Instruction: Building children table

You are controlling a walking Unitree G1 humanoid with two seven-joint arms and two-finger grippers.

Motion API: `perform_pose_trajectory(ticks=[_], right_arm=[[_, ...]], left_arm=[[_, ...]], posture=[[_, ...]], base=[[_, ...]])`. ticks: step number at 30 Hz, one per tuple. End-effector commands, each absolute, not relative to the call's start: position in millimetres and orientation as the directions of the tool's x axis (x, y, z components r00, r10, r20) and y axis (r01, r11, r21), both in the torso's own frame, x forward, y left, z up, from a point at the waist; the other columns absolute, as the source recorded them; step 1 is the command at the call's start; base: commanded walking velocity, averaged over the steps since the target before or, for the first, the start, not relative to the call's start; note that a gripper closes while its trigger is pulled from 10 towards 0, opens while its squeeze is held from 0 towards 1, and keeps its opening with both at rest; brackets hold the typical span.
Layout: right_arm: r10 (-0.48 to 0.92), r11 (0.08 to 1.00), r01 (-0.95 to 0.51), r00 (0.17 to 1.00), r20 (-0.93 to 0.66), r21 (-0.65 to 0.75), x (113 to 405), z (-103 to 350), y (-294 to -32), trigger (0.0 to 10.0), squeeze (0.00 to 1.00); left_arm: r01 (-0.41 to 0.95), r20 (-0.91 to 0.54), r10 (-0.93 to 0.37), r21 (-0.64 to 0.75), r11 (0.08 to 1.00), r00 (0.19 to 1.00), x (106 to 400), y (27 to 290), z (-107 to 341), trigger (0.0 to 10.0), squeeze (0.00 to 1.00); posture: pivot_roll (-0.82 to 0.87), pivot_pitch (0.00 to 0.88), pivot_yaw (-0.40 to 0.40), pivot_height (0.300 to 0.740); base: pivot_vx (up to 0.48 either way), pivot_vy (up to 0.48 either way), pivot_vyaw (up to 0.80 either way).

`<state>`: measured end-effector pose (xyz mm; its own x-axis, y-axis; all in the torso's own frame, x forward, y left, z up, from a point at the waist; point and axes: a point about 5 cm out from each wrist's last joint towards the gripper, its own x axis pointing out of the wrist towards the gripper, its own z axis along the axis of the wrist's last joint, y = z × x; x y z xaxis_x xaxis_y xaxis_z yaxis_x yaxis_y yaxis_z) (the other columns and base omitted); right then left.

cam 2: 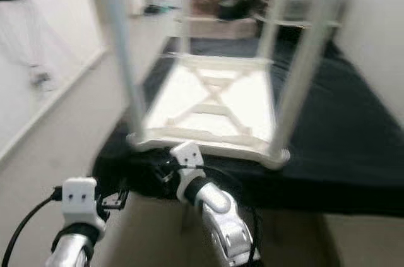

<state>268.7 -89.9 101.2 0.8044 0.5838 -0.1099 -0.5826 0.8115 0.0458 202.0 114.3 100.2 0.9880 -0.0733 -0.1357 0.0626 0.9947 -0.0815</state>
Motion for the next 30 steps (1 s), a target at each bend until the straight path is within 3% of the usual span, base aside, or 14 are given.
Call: perform_pose_trajectory(ticks=[1, 17, 24, 30], right_arm=[[0.603, 0.797, -0.597, 0.794, -0.079, 0.087, 270, 106, -80, 10.0, 0.0], [0.615, 0.788, -0.608, 0.787, -0.061, 0.097, 270, 108, -78, 10.0, 0.0], [0.695, 0.715, -0.687, 0.719, -0.023, 0.129, 268, 114, -78, 10.0, 0.0], [0.829, 0.558, -0.813, 0.557, -0.059, 0.168, 256, 110, -92, 10.0, 0.0]], left_arm=[[0.03, -0.163, -0.045, -0.092, 0.995, 0.986, 199, 120, 95, 10.0, 0.0], [0.034, -0.157, -0.046, -0.081, 0.996, 0.986, 200, 119, 96, 10.0, 0.0], [0.03, -0.145, -0.04, -0.075, 0.997, 0.989, 199, 120, 98, 10.0, 0.0], [0.042, -0.143, -0.049, -0.056, 0.998, 0.988, 200, 118, 98, 10.0, 0.0]], posture=[[0.02, 0.0, 0.007, 0.74], [0.03, 0.0, 0.004, 0.74], [0.03, 0.0, 0.004, 0.74], [0.03, 0.0, 0.003, 0.74]], base=[[0.0, 0.0, -0.68], [0.0, 0.0, -0.71], [0.0, 0.0, 0.0], [0.0, -0.261, 0.0]])
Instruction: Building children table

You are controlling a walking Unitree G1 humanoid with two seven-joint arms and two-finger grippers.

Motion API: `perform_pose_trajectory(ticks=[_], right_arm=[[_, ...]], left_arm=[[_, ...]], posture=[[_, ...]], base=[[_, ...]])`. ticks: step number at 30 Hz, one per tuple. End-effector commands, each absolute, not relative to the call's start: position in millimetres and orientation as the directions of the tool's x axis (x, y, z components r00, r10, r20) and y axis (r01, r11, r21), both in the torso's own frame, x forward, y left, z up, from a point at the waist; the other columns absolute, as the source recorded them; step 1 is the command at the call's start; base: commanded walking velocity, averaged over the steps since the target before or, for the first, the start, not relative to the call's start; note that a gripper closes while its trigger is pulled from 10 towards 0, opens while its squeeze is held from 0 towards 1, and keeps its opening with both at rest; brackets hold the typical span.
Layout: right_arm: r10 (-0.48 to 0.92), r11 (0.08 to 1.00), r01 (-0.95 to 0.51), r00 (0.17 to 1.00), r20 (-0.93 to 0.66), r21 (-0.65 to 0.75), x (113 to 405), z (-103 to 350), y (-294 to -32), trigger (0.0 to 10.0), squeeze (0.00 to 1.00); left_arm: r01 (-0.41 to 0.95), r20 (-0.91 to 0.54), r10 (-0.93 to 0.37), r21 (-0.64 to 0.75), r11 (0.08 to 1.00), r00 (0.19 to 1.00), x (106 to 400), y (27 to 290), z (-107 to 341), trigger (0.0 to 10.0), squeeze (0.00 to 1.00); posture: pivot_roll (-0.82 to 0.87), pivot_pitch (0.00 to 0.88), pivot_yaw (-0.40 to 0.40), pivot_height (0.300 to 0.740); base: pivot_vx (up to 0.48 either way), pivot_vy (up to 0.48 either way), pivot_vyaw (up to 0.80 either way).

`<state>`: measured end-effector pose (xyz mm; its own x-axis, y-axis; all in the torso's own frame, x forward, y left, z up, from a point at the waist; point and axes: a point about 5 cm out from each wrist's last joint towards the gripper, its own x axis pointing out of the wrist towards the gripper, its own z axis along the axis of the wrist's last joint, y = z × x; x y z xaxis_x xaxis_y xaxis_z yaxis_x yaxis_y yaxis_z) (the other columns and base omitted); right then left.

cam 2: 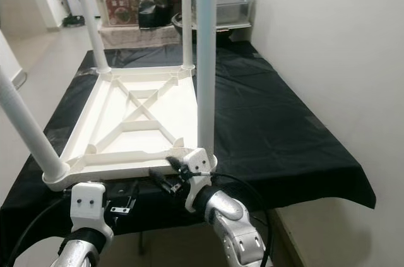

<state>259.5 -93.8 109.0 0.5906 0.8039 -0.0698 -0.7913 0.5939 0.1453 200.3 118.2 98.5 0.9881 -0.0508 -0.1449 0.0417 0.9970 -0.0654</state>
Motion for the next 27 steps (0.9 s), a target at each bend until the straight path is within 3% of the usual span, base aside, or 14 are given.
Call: perform_pose_trajectory(ticks=[1, 7, 9, 15, 17, 18, 20, 21, 22, 24, 25, 27], right_arm=[[0.838, 0.545, -0.822, 0.542, -0.067, 0.166, 256, 109, -95, 10.0, 0.0], [0.881, 0.473, -0.86, 0.467, -0.077, 0.193, 255, 110, -102, 10.0, 0.0], [0.931, 0.364, -0.908, 0.352, -0.096, 0.208, 251, 112, -107, 10.0, 0.0], [0.964, 0.251, -0.945, 0.225, -0.142, 0.208, 250, 115, -125, 10.0, 0.0], [0.952, 0.289, -0.938, 0.262, -0.157, 0.192, 256, 115, -130, 10.0, 0.0], [0.935, 0.344, -0.922, 0.318, -0.159, 0.179, 264, 116, -134, 10.0, 0.0], [0.935, 0.344, -0.922, 0.318, -0.159, 0.179, 264, 116, -134, 10.0, 0.0], [0.911, 0.41, -0.896, 0.391, -0.134, 0.173, 275, 121, -137, 10.0, 0.0], [0.911, 0.41, -0.896, 0.391, -0.134, 0.173, 275, 121, -137, 10.0, 0.0], [0.841, 0.541, -0.825, 0.536, -0.073, 0.165, 294, 132, -139, 10.0, 0.0], [0.841, 0.541, -0.825, 0.536, -0.073, 0.165, 294, 132, -139, 10.0, 0.0], [0.755, 0.647, -0.742, 0.656, -0.013, 0.174, 308, 141, -138, 10.0, 0.0]], left_arm=[[0.043, -0.144, -0.05, -0.055, 0.998, 0.988, 200, 118, 98, 10.0, 0.0], [0.047, -0.146, -0.054, -0.054, 0.997, 0.988, 200, 117, 98, 10.0, 0.0], [0.042, -0.146, -0.05, -0.058, 0.997, 0.988, 200, 118, 98, 10.0, 0.0], [0.032, -0.146, -0.042, -0.065, 0.997, 0.988, 201, 119, 98, 10.0, 0.0], [0.03, -0.146, -0.04, -0.067, 0.997, 0.988, 201, 119, 98, 10.0, 0.0], [0.029, -0.147, -0.039, -0.069, 0.997, 0.988, 201, 119, 98, 10.0, 0.0], [0.029, -0.147, -0.039, -0.069, 0.997, 0.988, 201, 119, 98, 10.0, 0.0], [0.026, -0.145, -0.036, -0.073, 0.997, 0.989, 201, 119, 98, 10.0, 0.0], [0.026, -0.145, -0.036, -0.073, 0.997, 0.989, 201, 119, 98, 10.0, 0.0], [0.017, -0.134, -0.028, -0.084, 0.996, 0.991, 200, 120, 100, 10.0, 0.0], [0.017, -0.134, -0.028, -0.084, 0.996, 0.991, 200, 120, 100, 10.0, 0.0], [0.009, -0.125, -0.021, -0.093, 0.996, 0.992, 200, 121, 101, 10.0, 0.0]], posture=[[0.03, 0.0, 0.003, 0.74], [0.02, 0.0, 0.007, 0.74], [0.02, 0.0, 0.007, 0.74], [0.02, 0.0, 0.002, 0.74], [0.02, 0.0, 0.002, 0.74], [0.02, 0.0, 0.002, 0.74], [0.02, 0.0, 0.002, 0.74], [0.02, 0.0, 0.002, 0.74], [0.02, 0.0, 0.002, 0.74], [0.02, 0.0, 0.002, 0.74], [0.02, 0.0, 0.002, 0.74], [0.02, 0.0, 0.002, 0.74]], base=[[0.0, -0.48, 0.0], [0.0, -0.48, 0.0], [0.0, 0.0, 0.0], [0.0, 0.0, 0.0], [0.0, 0.0, 0.0], [0.0, 0.0, 0.0], [0.0, 0.0, 0.0], [0.0, 0.0, 0.0], [0.0, 0.0, 0.0], [0.0, 0.0, 0.0], [0.0, 0.0, 0.0], [0.0, 0.174, 0.0]])
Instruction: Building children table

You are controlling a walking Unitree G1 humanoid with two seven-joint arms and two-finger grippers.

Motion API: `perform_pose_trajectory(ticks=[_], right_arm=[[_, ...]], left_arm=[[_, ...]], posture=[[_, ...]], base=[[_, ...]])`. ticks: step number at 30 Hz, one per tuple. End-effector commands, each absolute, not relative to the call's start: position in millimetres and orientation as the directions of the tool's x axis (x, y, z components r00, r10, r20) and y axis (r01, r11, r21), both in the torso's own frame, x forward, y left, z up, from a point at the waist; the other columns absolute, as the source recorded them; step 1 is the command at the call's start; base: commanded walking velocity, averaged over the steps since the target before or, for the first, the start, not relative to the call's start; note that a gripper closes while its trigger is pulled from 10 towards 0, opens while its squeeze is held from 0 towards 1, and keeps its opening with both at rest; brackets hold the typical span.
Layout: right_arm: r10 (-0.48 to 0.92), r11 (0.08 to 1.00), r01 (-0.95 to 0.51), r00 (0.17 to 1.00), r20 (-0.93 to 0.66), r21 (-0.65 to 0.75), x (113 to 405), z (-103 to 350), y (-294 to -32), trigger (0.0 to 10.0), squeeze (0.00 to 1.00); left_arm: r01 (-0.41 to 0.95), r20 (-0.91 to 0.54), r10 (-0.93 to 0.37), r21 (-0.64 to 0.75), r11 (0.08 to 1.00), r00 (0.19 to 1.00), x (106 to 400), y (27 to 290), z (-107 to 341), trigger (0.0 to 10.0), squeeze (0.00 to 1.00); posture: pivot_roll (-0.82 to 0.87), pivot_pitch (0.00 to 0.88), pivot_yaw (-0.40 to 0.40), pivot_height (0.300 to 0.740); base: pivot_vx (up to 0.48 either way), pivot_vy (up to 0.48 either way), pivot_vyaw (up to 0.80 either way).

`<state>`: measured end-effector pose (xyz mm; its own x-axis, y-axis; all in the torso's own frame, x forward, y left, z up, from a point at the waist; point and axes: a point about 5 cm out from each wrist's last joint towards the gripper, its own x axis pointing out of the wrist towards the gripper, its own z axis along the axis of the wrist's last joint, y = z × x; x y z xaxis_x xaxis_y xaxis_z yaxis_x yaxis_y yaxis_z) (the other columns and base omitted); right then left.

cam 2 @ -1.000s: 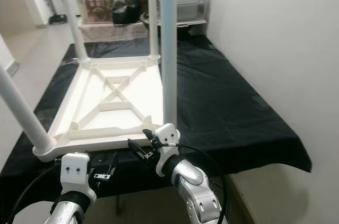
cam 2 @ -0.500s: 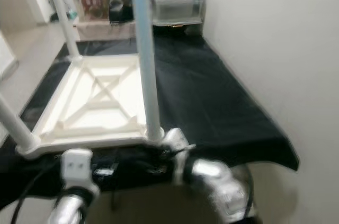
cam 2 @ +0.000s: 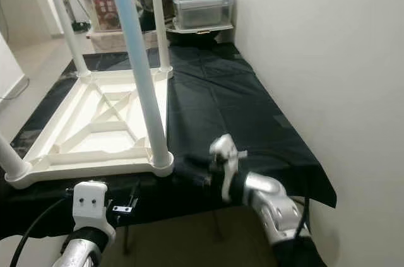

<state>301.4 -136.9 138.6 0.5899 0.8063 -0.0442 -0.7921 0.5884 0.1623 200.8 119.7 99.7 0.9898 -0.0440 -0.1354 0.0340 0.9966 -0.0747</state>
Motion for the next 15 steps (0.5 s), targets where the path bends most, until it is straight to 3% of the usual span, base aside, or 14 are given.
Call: perform_pose_trajectory(ticks=[1, 4, 9, 15], right_arm=[[0.731, 0.671, -0.719, 0.683, 0.006, 0.181, 311, 144, -137, 10.0, 0.0], [0.696, 0.699, -0.687, 0.718, 0.035, 0.197, 313, 146, -136, 10.0, 0.0], [0.677, 0.713, -0.671, 0.734, 0.051, 0.201, 315, 148, -135, 10.0, 0.0], [0.58, 0.798, -0.581, 0.813, 0.061, 0.16, 325, 150, -143, 10.0, 0.0]], left_arm=[[0.008, -0.124, -0.019, -0.093, 0.996, 0.992, 200, 122, 101, 10.0, 0.0], [0.006, -0.13, -0.018, -0.09, 0.996, 0.991, 199, 122, 101, 10.0, 0.0], [0.012, -0.13, -0.023, -0.084, 0.996, 0.991, 199, 121, 100, 10.0, 0.0], [0.014, -0.137, -0.025, -0.084, 0.996, 0.99, 198, 121, 99, 10.0, 0.0]], posture=[[0.02, 0.0, 0.002, 0.74], [0.02, 0.0, 0.002, 0.74], [0.03, 0.0, 0.004, 0.74], [0.03, 0.0, 0.006, 0.74]], base=[[0.0, 0.349, 0.0], [0.0, 0.472, 0.0], [0.0, 0.0, 0.0], [0.0, 0.0, 0.0]])
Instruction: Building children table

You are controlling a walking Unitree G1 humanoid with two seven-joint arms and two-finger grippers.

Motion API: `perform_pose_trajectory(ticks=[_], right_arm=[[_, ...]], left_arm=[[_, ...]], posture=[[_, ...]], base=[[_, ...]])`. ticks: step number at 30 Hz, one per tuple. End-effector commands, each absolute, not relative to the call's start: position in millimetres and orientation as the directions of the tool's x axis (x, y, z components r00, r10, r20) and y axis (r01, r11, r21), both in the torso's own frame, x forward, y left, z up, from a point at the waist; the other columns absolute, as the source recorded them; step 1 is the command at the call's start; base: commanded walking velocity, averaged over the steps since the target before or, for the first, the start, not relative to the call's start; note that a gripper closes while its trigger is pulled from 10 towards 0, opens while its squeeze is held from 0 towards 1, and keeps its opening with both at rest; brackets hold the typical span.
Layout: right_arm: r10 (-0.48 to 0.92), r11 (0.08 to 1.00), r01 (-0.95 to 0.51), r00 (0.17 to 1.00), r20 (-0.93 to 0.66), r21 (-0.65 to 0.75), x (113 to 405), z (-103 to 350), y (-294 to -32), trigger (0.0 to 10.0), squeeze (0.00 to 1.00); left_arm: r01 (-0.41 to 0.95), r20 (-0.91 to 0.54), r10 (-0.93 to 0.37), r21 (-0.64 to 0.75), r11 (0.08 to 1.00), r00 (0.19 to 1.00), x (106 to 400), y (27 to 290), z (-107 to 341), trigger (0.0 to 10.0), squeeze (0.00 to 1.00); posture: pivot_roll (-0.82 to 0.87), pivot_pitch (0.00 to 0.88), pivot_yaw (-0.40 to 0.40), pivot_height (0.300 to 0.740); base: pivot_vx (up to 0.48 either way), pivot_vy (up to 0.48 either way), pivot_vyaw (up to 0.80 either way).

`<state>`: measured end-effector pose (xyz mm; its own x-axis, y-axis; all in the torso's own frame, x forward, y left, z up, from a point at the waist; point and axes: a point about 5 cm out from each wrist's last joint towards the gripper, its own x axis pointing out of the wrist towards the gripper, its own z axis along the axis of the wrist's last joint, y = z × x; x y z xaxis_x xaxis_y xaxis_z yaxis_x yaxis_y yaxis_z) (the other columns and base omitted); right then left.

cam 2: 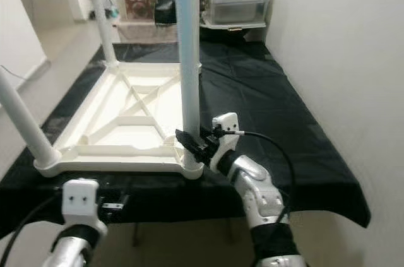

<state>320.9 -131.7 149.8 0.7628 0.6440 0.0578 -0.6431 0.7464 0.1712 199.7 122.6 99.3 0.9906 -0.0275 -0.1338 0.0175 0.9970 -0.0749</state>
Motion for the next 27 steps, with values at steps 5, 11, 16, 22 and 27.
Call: perform_pose_trajectory(ticks=[5, 11, 16, 22, 27], right_arm=[[0.467, 0.874, -0.474, 0.88, 0.085, 0.109, 335, 156, -156, 10.0, 0.0], [0.383, 0.921, -0.39, 0.913, 0.142, 0.024, 342, 174, -162, 10.0, 0.0], [0.273, 0.961, -0.271, 0.923, 0.27, -0.046, 346, 217, -154, 10.0, 0.0], [0.308, 0.951, -0.281, 0.899, 0.312, -0.128, 347, 231, -131, 10.0, 0.0], [0.306, 0.947, -0.272, 0.926, 0.22, -0.172, 346, 215, -117, 10.0, 0.0]], left_arm=[[0.014, -0.139, -0.025, -0.083, 0.996, 0.99, 198, 121, 98, 10.0, 0.0], [0.015, -0.143, -0.027, -0.081, 0.997, 0.989, 198, 122, 97, 10.0, 0.0], [0.02, -0.149, -0.032, -0.078, 0.997, 0.988, 197, 122, 96, 10.0, 0.0], [0.022, -0.149, -0.033, -0.076, 0.997, 0.988, 197, 122, 96, 10.0, 0.0], [0.021, -0.148, -0.032, -0.078, 0.997, 0.988, 198, 121, 97, 10.0, 0.0]], posture=[[0.03, 0.0, 0.005, 0.74], [0.03, 0.0, 0.01, 0.74], [0.03, 0.0, 0.021, 0.74], [0.03, 0.0, 0.017, 0.74], [0.03, 0.0, 0.013, 0.74]], base=[[0.0, 0.0, 0.0], [0.0, 0.0, 0.0], [0.0, 0.0, 0.0], [0.0, 0.0, 0.0], [0.0, 0.0, 0.0]])
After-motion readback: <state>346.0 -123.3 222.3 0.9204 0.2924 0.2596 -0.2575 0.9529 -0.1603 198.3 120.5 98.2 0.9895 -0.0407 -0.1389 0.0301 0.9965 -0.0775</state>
